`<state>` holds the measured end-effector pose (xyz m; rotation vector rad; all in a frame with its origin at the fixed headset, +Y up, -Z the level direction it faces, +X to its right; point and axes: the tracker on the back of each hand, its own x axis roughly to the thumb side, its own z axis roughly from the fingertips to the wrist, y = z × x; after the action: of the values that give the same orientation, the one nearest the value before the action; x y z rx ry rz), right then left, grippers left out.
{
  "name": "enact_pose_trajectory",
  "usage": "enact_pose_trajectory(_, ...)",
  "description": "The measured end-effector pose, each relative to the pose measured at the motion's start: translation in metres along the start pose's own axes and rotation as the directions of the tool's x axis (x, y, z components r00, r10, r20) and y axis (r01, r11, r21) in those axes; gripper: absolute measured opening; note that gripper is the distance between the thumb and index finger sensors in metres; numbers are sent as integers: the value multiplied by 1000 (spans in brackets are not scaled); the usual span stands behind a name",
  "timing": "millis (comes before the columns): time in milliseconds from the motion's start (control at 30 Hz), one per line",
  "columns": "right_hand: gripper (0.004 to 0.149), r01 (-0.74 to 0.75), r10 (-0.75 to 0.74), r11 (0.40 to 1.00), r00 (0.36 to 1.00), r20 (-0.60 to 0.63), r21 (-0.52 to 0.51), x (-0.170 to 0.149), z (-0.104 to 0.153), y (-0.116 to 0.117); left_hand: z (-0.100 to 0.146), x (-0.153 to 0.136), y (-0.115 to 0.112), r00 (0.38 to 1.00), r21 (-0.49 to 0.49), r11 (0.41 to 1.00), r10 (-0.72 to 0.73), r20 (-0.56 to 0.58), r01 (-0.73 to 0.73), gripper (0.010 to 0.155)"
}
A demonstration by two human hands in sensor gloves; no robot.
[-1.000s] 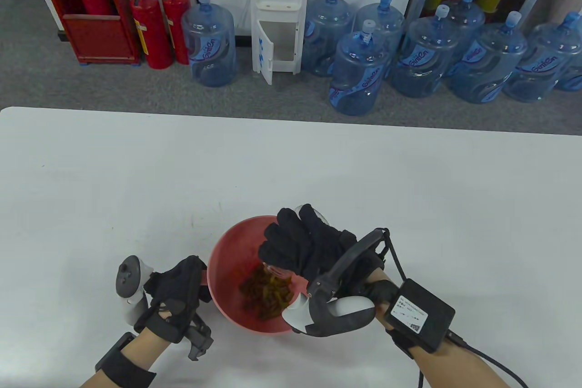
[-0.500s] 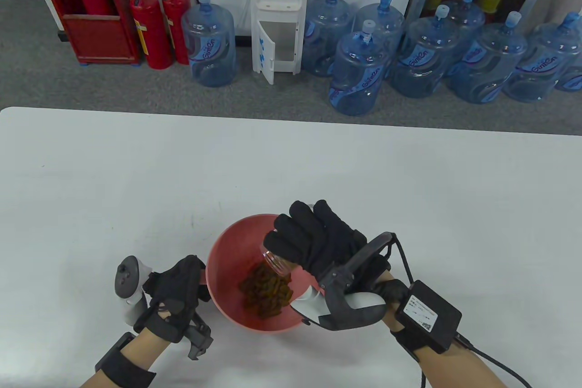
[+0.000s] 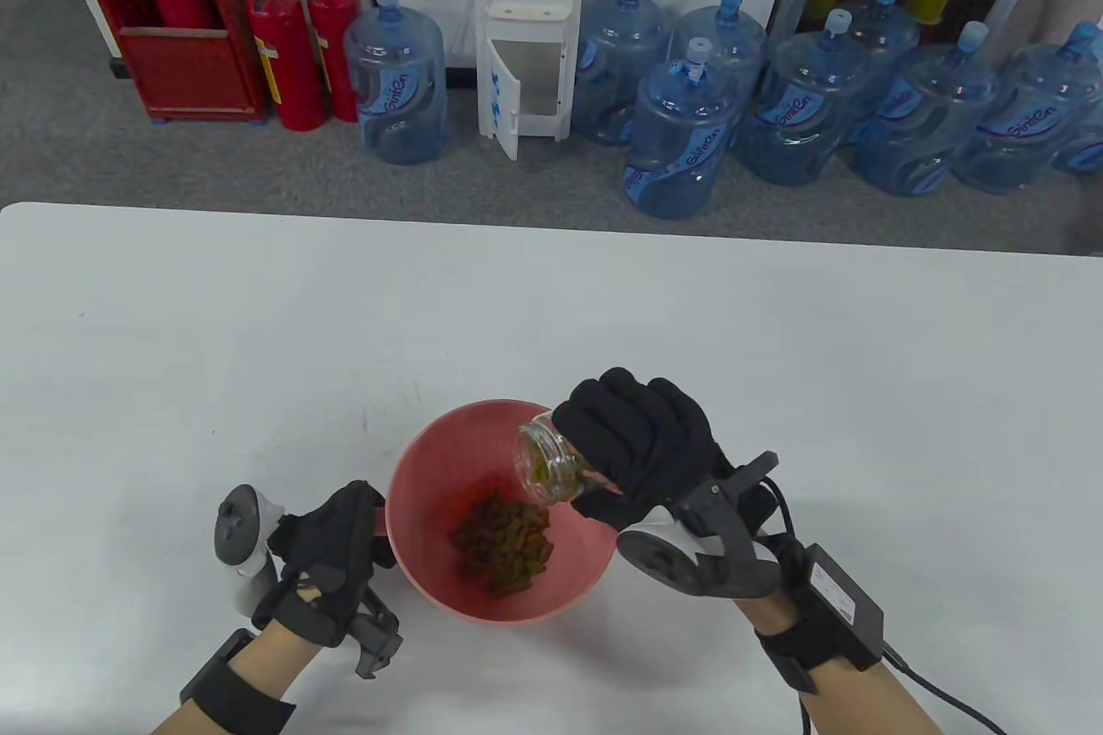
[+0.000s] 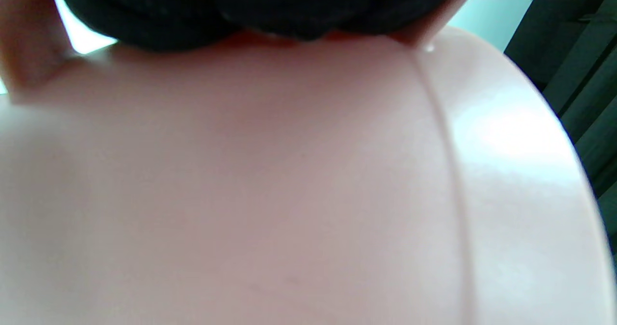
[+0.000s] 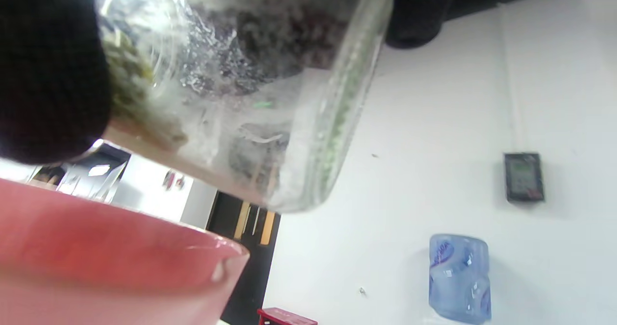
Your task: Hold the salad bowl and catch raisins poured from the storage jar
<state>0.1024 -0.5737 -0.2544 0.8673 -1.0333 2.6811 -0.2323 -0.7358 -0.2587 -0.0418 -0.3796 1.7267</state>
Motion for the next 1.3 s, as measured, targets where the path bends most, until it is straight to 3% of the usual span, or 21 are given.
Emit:
enact_pose_trajectory(133,104,169,-169,985,970,-177,-17,-27,11,2,0,1,1,1000,7,1000,-1,1,1,49)
enact_pose_trajectory(200,105,277,-276,960,920,-279,-36,-46,19,6,0,1,2,1000,11,1000,-1,2,1,49)
enact_pose_trajectory(300,107,404,-394,912,818,-419,-69,-74,34,15,0,2,3,1000,15,1000,1,4,-1,49)
enact_pose_trajectory(367,111,506,-481,857,710,-515,-102,-97,49,26,0,2,3,1000,16,1000,1,6,-1,49)
enact_pose_trajectory(500,113,579,-497,810,590,-636,-94,-125,74,47,0,2,3,1000,14,1000,1,7,-1,49)
enact_pose_trajectory(633,109,564,-411,825,581,-702,-16,-141,94,65,0,2,3,1000,14,1000,0,5,0,49)
enact_pose_trajectory(933,109,606,-316,788,548,-774,107,-155,115,94,0,2,3,1000,18,1000,0,3,0,49)
enact_pose_trajectory(1300,109,626,-275,767,520,-809,142,-161,133,112,0,1,4,1000,15,1000,1,2,-1,49)
